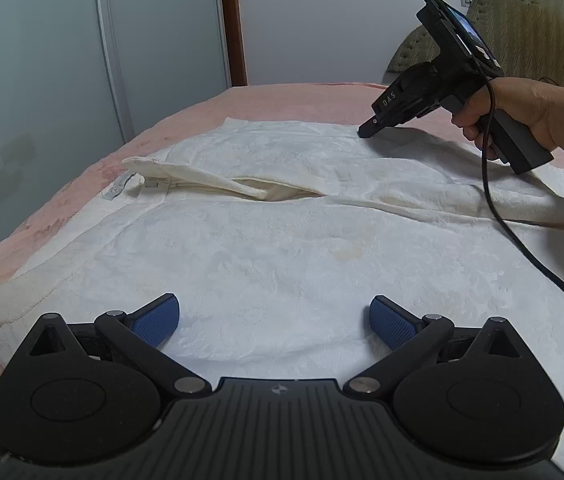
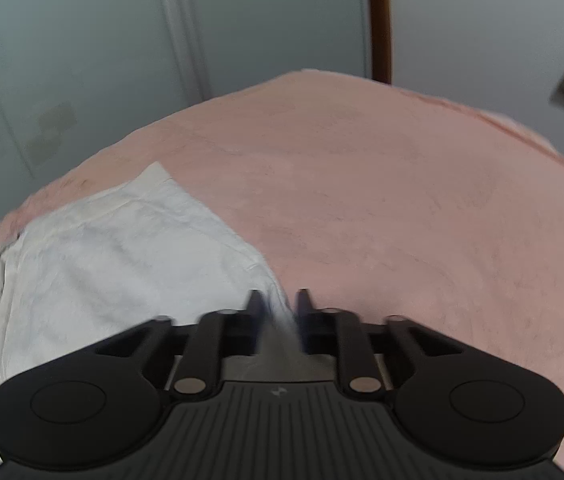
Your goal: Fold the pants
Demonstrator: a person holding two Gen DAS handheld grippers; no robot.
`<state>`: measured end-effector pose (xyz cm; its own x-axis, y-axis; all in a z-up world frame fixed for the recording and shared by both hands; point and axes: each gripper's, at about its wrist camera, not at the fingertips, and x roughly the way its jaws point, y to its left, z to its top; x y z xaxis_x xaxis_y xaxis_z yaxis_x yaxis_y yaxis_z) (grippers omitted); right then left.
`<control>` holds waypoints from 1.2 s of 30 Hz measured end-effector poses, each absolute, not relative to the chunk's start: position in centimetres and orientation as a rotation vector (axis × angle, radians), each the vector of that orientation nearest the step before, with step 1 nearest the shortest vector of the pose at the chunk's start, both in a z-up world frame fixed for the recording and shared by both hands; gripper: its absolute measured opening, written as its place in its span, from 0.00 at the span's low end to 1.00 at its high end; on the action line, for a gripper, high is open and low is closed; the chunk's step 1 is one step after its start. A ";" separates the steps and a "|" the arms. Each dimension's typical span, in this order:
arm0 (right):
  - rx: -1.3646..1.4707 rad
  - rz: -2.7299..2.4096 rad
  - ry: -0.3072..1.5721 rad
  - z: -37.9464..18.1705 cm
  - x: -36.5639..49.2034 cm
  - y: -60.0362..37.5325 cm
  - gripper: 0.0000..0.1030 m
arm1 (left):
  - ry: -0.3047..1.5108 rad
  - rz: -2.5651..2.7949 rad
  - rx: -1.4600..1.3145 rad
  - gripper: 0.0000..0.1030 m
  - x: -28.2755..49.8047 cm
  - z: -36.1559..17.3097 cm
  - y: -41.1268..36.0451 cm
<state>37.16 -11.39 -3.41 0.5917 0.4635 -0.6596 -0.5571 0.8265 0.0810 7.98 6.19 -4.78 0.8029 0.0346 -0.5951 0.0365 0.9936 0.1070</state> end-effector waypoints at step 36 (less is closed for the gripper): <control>-0.677 0.556 0.345 -2.8 17.0 -9.4 0.39 | 0.782 -0.006 -0.633 0.03 26.1 2.0 16.9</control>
<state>17.03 -9.36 -2.82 0.8010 0.3695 -0.4710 -0.5862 0.6438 -0.4919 26.12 16.88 1.98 0.7195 -0.2320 -0.6547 -0.2226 0.8158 -0.5337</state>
